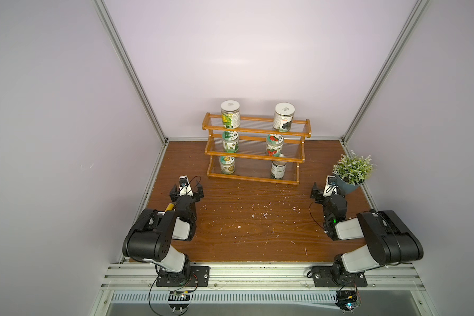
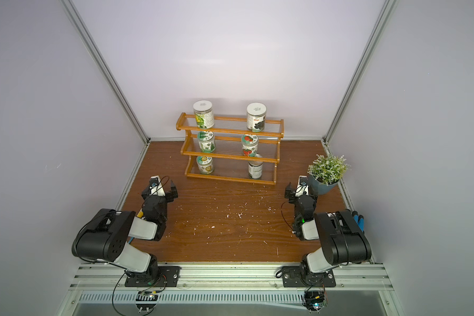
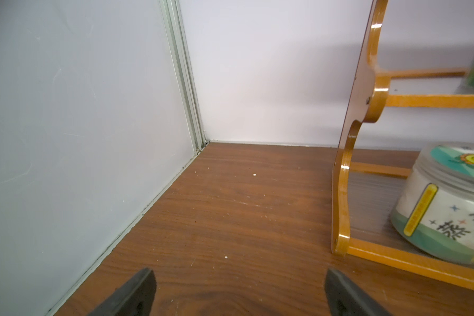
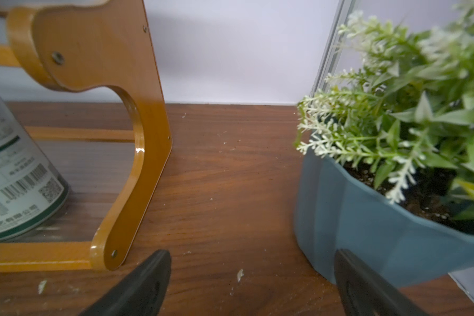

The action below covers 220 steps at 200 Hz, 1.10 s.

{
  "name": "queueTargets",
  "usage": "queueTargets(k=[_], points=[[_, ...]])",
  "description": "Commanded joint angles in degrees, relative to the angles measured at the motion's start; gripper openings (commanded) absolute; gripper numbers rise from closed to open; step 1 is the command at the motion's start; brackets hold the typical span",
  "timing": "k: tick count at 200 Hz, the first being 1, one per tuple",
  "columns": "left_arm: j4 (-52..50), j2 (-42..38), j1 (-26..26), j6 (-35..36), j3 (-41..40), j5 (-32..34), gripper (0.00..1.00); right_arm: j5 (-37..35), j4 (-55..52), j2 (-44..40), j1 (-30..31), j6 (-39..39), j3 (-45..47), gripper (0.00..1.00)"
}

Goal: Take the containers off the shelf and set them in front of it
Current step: 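Pick up a container from the shelf.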

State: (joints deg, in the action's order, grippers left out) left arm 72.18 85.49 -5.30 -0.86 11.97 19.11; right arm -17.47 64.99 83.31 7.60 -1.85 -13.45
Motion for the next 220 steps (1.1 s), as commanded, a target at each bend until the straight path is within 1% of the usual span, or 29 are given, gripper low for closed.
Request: queueTargets(k=[1,6,13,32,47,72,79,110,129,152,190,220], points=[[-12.8,-5.8,-1.0,2.0,6.0,-0.7,0.99,0.5,-14.0,-6.6,1.9,-1.3,-9.2,0.99],[-14.5,-6.9,-1.0,2.0,6.8,-0.7,0.99,0.9,-17.8,-7.5,1.9,0.5,-11.4,0.99],[-17.7,-8.4,-1.0,1.9,8.5,-0.9,0.99,3.3,-23.2,-8.5,1.9,2.1,-14.7,0.99],[-31.6,-11.9,-1.0,0.3,15.6,-1.8,0.99,9.6,-32.7,-9.1,3.1,5.8,-23.5,0.99],[-39.5,-14.1,-1.0,-1.4,19.8,-5.5,0.99,12.3,-38.2,-8.0,5.6,6.5,-30.9,0.99],[-46.0,-17.3,-1.0,-1.3,23.3,-15.4,0.98,14.8,-45.7,-3.9,9.9,5.3,-43.6,0.99],[-47.5,-18.2,-1.0,-1.6,24.0,-16.9,0.97,14.5,-47.1,-3.0,10.8,5.0,-46.6,0.99],[-49.5,-22.0,-1.0,-2.7,24.4,-21.5,0.98,13.8,-48.0,-1.5,13.3,4.0,-55.0,0.99],[-49.7,-23.2,-1.0,-3.1,24.4,-22.8,0.98,13.4,-47.6,-0.2,13.9,3.7,-58.9,0.99],[-49.0,-23.4,-1.0,-3.5,24.2,-23.5,0.98,12.3,-48.1,2.3,14.8,2.4,-63.2,0.99],[-47.8,-23.3,-1.0,-4.0,23.5,-23.9,0.98,13.3,-46.8,5.8,15.4,1.8,-67.3,0.99],[-47.7,-23.0,-1.1,-4.1,23.3,-23.8,0.98,12.0,-45.7,8.5,15.6,1.4,-70.3,0.99]])
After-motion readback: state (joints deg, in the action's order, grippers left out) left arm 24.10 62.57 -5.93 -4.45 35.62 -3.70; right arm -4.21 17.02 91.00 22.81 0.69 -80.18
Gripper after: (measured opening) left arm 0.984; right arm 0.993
